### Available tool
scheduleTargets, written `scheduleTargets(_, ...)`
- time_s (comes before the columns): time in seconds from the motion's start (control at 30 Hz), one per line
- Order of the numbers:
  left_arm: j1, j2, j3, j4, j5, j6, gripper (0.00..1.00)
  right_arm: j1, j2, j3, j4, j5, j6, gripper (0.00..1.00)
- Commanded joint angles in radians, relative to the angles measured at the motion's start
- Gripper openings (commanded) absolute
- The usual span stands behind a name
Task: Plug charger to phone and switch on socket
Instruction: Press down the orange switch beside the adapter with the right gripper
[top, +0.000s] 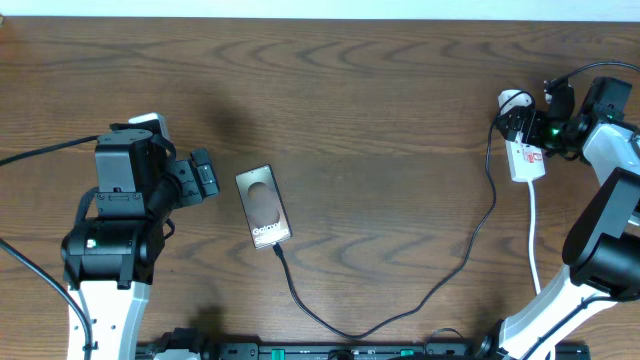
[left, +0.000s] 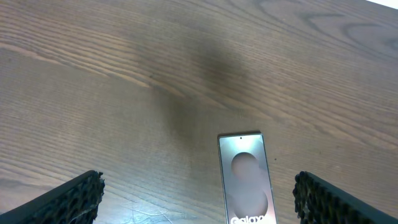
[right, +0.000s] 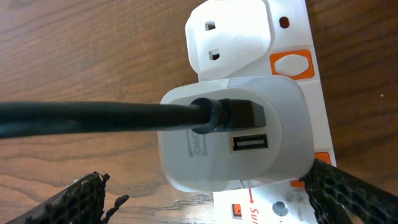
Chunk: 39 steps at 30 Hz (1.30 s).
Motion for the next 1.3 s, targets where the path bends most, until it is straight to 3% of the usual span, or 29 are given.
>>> scheduleTargets(0.0, 0.005, 0.001, 0.003, -0.001, -0.013, 0.018, 0.98, 0.023, 0.014, -0.002, -0.006, -0.036, 0.024, 0.99)
scheduleTargets(1.27, 0.005, 0.001, 0.003, -0.005, -0.013, 0.018, 0.98, 0.035, 0.059, -0.003, 0.011, -0.063, 0.072, 0.99)
